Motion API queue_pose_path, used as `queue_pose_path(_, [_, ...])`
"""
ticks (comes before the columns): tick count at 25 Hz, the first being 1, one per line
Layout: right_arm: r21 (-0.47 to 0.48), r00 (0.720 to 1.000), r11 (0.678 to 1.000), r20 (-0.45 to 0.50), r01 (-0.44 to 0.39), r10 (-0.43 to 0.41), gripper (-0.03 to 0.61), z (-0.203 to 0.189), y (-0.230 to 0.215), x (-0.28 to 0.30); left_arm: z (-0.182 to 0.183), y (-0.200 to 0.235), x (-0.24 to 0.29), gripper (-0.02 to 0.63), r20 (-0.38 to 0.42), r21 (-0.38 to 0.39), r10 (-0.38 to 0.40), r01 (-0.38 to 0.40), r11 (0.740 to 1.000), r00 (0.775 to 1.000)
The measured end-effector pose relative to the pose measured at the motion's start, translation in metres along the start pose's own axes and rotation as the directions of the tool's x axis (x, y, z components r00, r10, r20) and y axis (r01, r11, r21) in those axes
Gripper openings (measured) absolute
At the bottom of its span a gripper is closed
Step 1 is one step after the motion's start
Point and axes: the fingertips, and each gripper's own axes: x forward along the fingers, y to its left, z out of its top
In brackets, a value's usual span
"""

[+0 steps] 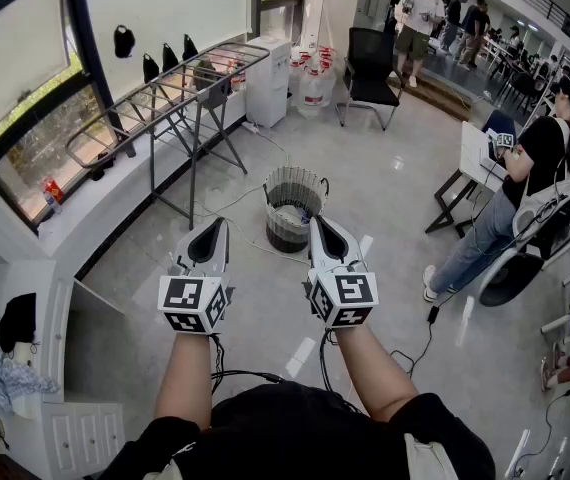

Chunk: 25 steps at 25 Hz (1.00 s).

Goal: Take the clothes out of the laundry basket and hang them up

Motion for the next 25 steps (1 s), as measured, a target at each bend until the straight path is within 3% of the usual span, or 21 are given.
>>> queue_pose_path(8, [-0.003,0.999,0.999,-0.002,0.034,-0.034,0.014,-0.004,0.021,0.014,-0.004,0.025,-0.003,0.008,-0.005,-0.018,-0.011,0.010,1.000,1.000])
queue_pose_path(18, [-0.008,0.997,0.998,-0.030,0.070,-0.070,0.014,-0.030,0.073,0.032,-0.024,0.065,-0.015,0.008,-0.016,-0.041,-0.082,0.081,0.996,0.996])
queue_pose_path(25, [-0.026,0.996,0.996,-0.028,0.087,-0.088,0.014,-0.030,0.086,0.050,-0.021,0.086,-0.009,0.008,0.000,-0.051,-0.111,0.110,0.993,0.994])
